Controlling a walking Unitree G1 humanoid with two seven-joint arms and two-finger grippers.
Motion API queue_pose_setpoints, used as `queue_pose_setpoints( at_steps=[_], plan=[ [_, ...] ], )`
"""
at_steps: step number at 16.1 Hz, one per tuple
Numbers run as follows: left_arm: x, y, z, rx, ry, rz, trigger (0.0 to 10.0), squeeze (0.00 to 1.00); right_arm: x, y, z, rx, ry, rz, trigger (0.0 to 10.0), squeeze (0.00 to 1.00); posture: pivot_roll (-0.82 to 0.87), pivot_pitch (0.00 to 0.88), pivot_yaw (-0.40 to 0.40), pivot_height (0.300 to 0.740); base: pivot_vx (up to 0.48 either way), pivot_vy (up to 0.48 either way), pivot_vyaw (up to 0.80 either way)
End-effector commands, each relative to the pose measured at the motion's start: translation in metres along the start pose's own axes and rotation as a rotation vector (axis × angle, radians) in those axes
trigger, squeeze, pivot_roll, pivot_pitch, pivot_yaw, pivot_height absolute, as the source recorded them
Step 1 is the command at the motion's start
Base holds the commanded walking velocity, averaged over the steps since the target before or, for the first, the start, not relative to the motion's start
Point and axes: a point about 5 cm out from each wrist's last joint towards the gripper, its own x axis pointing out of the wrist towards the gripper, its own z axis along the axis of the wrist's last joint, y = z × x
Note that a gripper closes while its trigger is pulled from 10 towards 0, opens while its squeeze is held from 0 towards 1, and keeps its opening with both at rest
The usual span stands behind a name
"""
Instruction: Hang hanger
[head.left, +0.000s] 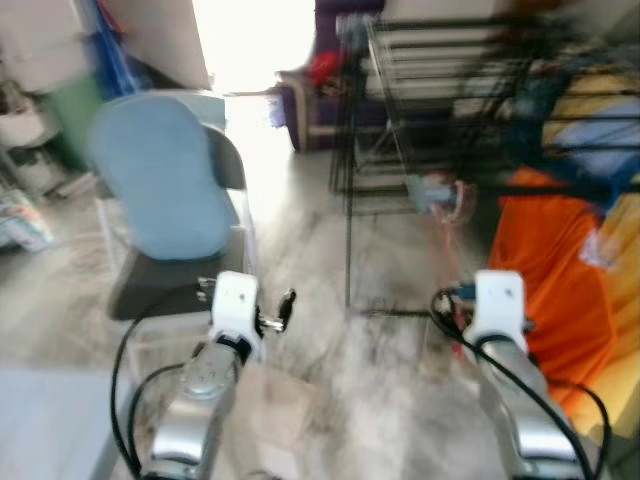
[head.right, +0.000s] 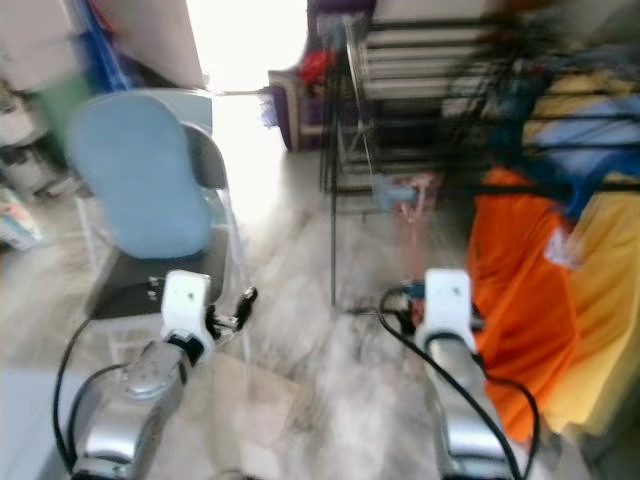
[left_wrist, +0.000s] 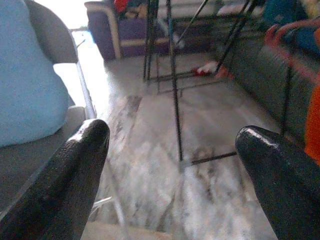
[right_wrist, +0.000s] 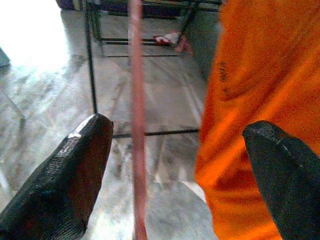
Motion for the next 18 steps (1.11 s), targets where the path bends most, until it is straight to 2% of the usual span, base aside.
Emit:
queue_pose_setpoints(
  at_steps=[1, 3, 4, 5, 7, 8, 9, 10, 12, 16, 18],
  plan=[
    [-0.001, 0.002, -0.003, 0.006, 0.013, 0.012, 10.0, 0.00, 0.000, 0.004, 0.010, -0.001, -0.038, 0.011, 10.0, 1.00, -0.11, 0.000, 0.067, 0.740, -0.352, 0.000, 0.00],
    [-0.001, 0.002, -0.003, 0.010, 0.011, 0.012, 10.0, 0.00, 0.001, 0.002, 0.013, -0.003, -0.056, -0.005, 10.0, 1.00, -0.11, 0.000, 0.067, 0.740, -0.356, 0.000, 0.00],
    [-0.001, 0.003, -0.003, 0.016, 0.008, 0.013, 10.0, 0.00, 0.003, 0.002, 0.019, -0.005, -0.080, -0.001, 10.0, 0.00, -0.11, 0.000, 0.068, 0.740, -0.349, 0.000, 0.00],
    [0.000, 0.003, -0.002, 0.025, 0.004, 0.013, 10.0, 0.00, 0.006, 0.001, 0.022, 0.011, -0.088, -0.010, 10.0, 0.00, -0.10, 0.000, 0.067, 0.740, -0.337, 0.000, 0.00],
    [0.000, 0.003, 0.000, 0.031, -0.007, 0.020, 10.0, 0.00, 0.016, 0.000, 0.030, -0.066, -0.125, -0.044, 10.0, 0.00, -0.10, 0.000, 0.062, 0.740, -0.302, 0.000, 0.00],
    [-0.001, 0.002, 0.002, 0.022, -0.032, 0.018, 10.0, 0.00, 0.019, 0.005, 0.037, -0.026, -0.171, 0.001, 10.0, 0.00, -0.09, 0.000, 0.058, 0.740, 0.000, 0.000, 0.00],
    [-0.001, 0.002, 0.003, 0.018, -0.037, 0.022, 10.0, 0.00, 0.021, 0.008, 0.037, -0.058, -0.174, 0.021, 10.0, 0.00, -0.09, 0.000, 0.058, 0.740, 0.000, 0.000, 0.00],
    [-0.001, 0.004, 0.004, 0.018, -0.044, 0.034, 10.0, 0.00, 0.024, 0.019, 0.039, -0.055, -0.159, 0.086, 10.0, 0.00, -0.09, 0.000, 0.057, 0.740, 0.000, 0.000, 0.00],
    [0.000, 0.002, 0.006, 0.021, -0.059, 0.022, 10.0, 0.00, 0.025, 0.027, 0.041, -0.036, -0.184, 0.117, 10.0, 0.00, -0.09, 0.000, 0.054, 0.740, 0.000, -0.129, 0.29],
    [0.000, 0.001, 0.006, 0.013, -0.062, 0.019, 10.0, 0.00, 0.027, 0.028, 0.040, -0.026, -0.187, 0.134, 10.0, 0.00, -0.09, 0.000, 0.053, 0.740, 0.000, -0.323, 0.71],
    [0.000, 0.001, 0.007, 0.008, -0.065, 0.032, 10.0, 0.00, 0.028, 0.028, 0.041, -0.007, -0.185, 0.134, 10.0, 0.00, -0.09, 0.000, 0.048, 0.740, 0.000, -0.161, 0.00]
  ],
)
